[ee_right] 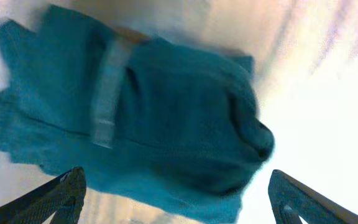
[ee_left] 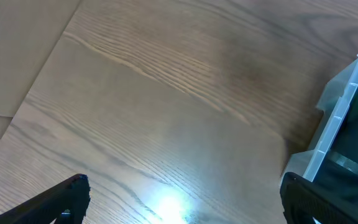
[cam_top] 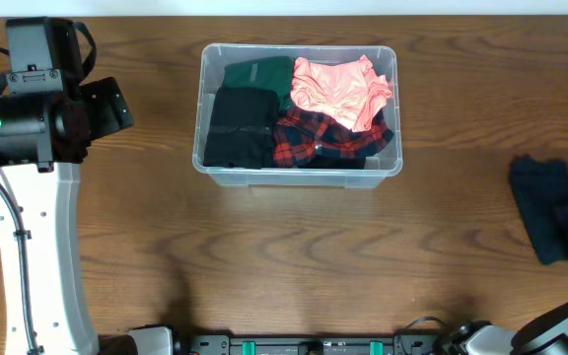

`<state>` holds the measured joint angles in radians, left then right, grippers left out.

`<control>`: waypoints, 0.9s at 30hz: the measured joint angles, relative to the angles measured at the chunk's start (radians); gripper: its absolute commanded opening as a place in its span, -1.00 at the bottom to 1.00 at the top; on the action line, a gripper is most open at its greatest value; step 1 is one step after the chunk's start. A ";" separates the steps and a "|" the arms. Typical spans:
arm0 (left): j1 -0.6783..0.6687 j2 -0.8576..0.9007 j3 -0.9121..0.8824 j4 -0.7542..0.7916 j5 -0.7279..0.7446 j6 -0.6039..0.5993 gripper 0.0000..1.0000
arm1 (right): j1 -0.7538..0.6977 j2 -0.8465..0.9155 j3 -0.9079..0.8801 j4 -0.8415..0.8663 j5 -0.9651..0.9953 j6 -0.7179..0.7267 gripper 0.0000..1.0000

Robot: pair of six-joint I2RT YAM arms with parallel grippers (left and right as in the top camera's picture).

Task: Pack container
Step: 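Lower the right gripper onto the dark navy garment and grasp it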

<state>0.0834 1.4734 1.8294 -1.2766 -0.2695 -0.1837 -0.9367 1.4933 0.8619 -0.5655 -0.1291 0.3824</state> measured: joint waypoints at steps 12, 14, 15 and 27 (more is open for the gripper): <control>0.000 0.000 0.000 0.000 0.000 0.000 0.96 | 0.000 0.068 -0.005 0.024 0.062 0.035 0.79; 0.000 0.000 0.000 0.000 0.000 0.000 0.96 | 0.000 0.090 -0.013 0.044 0.063 0.035 0.75; 0.000 0.000 0.000 0.000 0.000 0.000 0.96 | 0.000 0.103 -0.017 0.054 0.064 0.037 0.72; 0.000 0.000 0.000 0.000 0.000 0.000 0.96 | 0.000 0.148 -0.037 0.144 0.052 0.038 -0.16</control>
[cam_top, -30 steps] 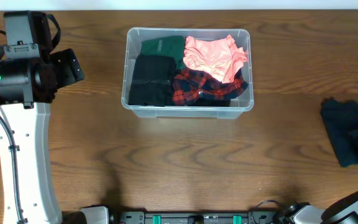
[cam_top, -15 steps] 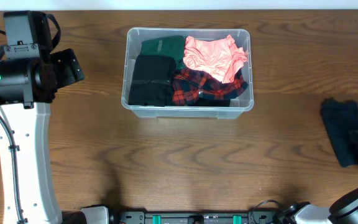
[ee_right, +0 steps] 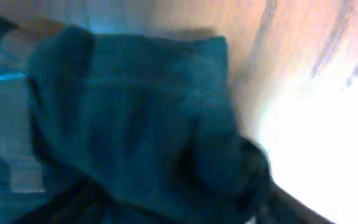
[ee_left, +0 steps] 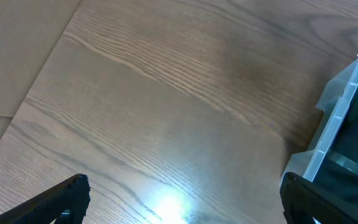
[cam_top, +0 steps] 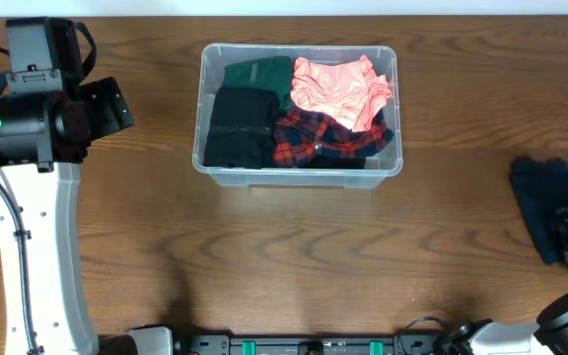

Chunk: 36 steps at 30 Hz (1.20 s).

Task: Pack container
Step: 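Lower the right gripper onto the dark navy garment and grasp it, then lift the navy garment and carry it over the bin's right side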

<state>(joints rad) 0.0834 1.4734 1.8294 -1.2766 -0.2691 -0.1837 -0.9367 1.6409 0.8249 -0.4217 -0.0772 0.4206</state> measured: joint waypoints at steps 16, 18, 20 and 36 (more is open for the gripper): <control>0.000 0.000 0.000 0.000 0.000 0.000 0.96 | 0.137 -0.027 0.021 0.014 -0.088 -0.003 -0.97; 0.000 0.000 0.000 0.000 0.000 0.000 0.96 | 0.171 -0.064 0.039 -0.003 -0.134 -0.011 -0.97; 0.000 0.000 0.000 0.000 0.000 0.000 0.96 | 0.206 -0.112 0.070 -0.016 -0.195 -0.021 -0.98; 0.000 0.000 0.000 0.000 0.000 0.000 0.96 | 0.690 -0.314 0.341 -0.016 -0.581 -0.122 -0.97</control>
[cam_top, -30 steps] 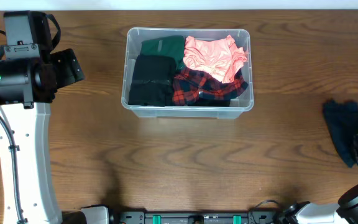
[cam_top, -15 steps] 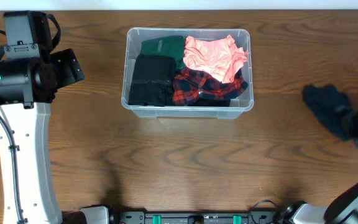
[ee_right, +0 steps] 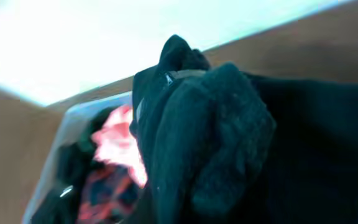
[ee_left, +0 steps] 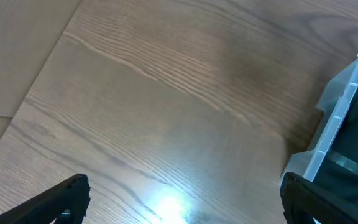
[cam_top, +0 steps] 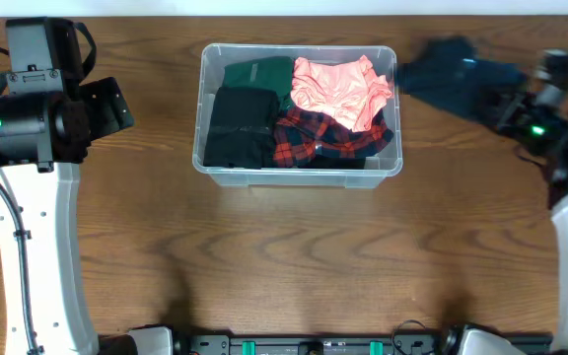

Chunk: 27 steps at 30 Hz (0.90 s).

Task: Pack container
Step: 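Lift the navy garment and carry it over the bin's right side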

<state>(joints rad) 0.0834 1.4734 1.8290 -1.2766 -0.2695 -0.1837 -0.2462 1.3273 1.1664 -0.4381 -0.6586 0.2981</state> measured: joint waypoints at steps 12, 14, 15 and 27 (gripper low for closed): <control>0.000 0.000 0.000 0.000 0.000 0.000 0.96 | 0.304 -0.008 0.093 -0.031 -0.060 -0.003 -0.98; 0.000 0.000 0.000 0.000 0.000 0.000 0.96 | 0.352 -0.007 0.093 -0.058 -0.061 -0.005 -0.97; 0.000 0.000 0.000 0.000 0.000 0.000 0.96 | 0.373 -0.007 0.093 -0.070 -0.063 -0.006 -0.97; 0.000 0.000 0.000 0.000 0.000 0.000 0.96 | 0.461 0.012 0.081 -0.119 -0.051 -0.018 -0.97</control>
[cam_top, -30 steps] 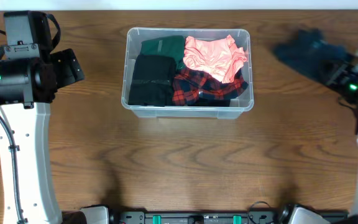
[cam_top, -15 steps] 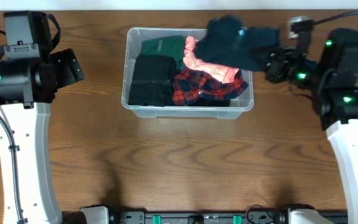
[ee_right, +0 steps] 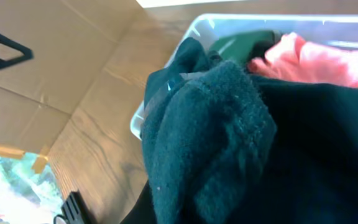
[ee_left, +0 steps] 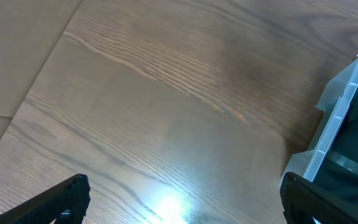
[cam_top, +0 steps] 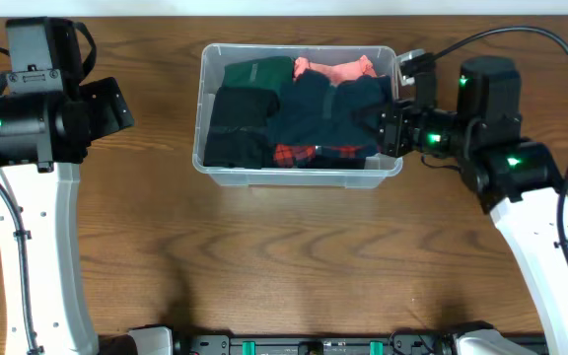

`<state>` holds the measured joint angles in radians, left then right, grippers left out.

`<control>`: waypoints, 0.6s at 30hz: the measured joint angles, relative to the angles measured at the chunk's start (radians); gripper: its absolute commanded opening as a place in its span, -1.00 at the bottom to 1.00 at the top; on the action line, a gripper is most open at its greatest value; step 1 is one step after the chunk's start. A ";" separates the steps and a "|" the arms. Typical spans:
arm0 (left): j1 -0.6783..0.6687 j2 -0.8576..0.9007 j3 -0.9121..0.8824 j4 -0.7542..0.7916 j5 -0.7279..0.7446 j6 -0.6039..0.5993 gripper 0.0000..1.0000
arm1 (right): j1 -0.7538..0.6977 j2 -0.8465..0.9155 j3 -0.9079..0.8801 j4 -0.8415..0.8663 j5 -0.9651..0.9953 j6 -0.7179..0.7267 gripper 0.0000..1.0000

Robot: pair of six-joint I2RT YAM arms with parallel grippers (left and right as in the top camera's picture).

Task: Pack container
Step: 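Lift the navy garment and carry it over the bin's right side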

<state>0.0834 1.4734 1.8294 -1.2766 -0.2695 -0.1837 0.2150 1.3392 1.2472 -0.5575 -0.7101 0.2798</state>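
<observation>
The clear plastic container (cam_top: pixel 201 148) stands at the back middle of the table. In it lie a green garment (cam_top: pixel 254 71), a pink one (cam_top: pixel 335 69), a black one (cam_top: pixel 233 123) and a red plaid one (cam_top: pixel 314 153). A dark teal garment (cam_top: pixel 333 106) hangs over the container's middle and right, covering most of the pink and plaid. My right gripper (cam_top: pixel 390 128) is shut on it at the container's right wall. The teal garment (ee_right: pixel 229 137) fills the right wrist view and hides the fingers. My left gripper (ee_left: pixel 182 208) is open over bare wood left of the container (ee_left: pixel 334 124).
The left arm's white link (cam_top: pixel 42 256) runs down the left side of the table. The right arm (cam_top: pixel 540 227) reaches in from the front right. Cardboard sheets (ee_right: pixel 48 93) show beyond the table in the right wrist view.
My right gripper, which held the teal garment in the air behind the container's right end, has moved left and forward. The garment now lies over the container's contents. The left arm is unchanged.
The teal garment first lay on the table at the far right, with my right gripper open above it. Then the gripper was down on it. Later it held the garment near the container's back right corner, and now over the container.
</observation>
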 measured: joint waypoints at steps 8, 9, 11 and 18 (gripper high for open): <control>0.000 0.000 0.000 0.000 0.000 0.000 0.96 | 0.023 0.107 -0.013 -0.011 0.013 0.000 -0.97; 0.000 0.000 0.000 0.000 0.000 0.000 0.96 | 0.024 0.114 -0.014 -0.015 0.015 0.000 -0.97; 0.000 0.000 0.000 0.000 0.000 0.000 0.96 | 0.024 0.121 -0.014 -0.028 0.022 0.000 -0.98; 0.000 0.000 0.000 0.000 0.000 0.000 0.96 | 0.024 0.121 -0.015 -0.146 0.114 0.003 -0.11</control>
<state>0.0834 1.4734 1.8294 -1.2766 -0.2695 -0.1837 0.2390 1.4605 1.2320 -0.7036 -0.5961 0.2825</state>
